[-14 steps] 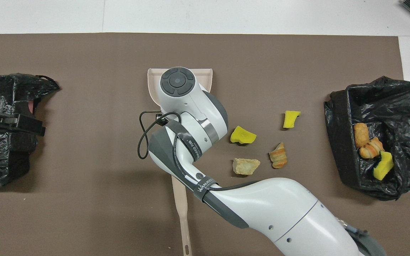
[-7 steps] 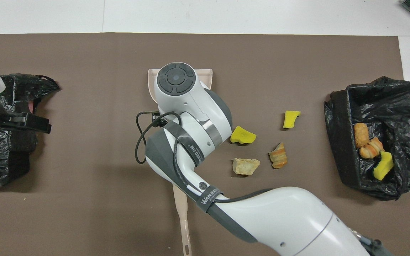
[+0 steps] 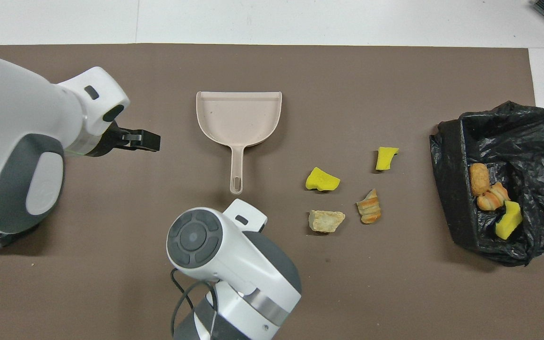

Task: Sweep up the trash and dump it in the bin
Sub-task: 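Grasp the dustpan handle with the left gripper while the right gripper reaches the brush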

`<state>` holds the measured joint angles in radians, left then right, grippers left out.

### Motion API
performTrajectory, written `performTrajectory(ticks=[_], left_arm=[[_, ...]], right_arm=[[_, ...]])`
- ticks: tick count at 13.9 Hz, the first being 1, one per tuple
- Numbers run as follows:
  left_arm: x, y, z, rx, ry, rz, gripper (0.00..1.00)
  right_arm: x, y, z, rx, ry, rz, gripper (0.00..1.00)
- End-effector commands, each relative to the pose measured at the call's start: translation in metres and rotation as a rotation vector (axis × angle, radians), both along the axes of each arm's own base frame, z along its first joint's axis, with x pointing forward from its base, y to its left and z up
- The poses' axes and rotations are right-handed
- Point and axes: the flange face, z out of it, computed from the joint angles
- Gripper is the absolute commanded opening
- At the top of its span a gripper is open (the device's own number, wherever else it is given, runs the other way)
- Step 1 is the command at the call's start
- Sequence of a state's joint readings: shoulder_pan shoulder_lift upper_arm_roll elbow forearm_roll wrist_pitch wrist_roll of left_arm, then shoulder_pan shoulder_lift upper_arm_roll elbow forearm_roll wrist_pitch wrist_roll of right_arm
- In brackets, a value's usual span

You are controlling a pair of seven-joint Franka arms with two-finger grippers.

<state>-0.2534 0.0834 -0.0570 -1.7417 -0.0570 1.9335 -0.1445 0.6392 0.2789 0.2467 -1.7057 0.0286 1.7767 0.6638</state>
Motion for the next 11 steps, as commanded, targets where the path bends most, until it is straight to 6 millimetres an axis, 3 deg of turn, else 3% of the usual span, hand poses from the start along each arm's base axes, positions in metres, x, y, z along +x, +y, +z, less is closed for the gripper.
performTrajectory(ticks=[1, 3, 5, 7, 10, 11], left_arm=[[0.004, -0.047, -0.03, -0.003, -0.004, 0.021, 1.0], [0.002, -0.091, -0.065, 0.012, -0.009, 0.035, 1.0], [0.0, -0.117, -0.092, 0.021, -0.018, 0.053, 1.0], [-0.005, -0.142, -0.118, 0.024, -0.017, 0.055, 1.0], [-0.013, -0.16, -0.141, 0.04, -0.01, 0.032, 1.0], [-0.016, -0.167, -0.157, 0.051, 0.004, 0.025, 1.0]], right_arm=[[-0.043, -0.023, -0.017, 0.028, -0.005, -0.003, 1.0], [-0.068, -0.025, -0.043, 0.103, -0.003, -0.022, 1.0], [-0.099, -0.012, -0.061, 0.093, 0.013, 0.001, 1.0], [-0.111, -0.028, -0.071, 0.067, 0.021, -0.001, 1.0], [-0.115, -0.031, -0.075, 0.061, 0.026, -0.009, 1.0], [-0.116, -0.03, -0.075, 0.064, 0.026, -0.012, 1.0]])
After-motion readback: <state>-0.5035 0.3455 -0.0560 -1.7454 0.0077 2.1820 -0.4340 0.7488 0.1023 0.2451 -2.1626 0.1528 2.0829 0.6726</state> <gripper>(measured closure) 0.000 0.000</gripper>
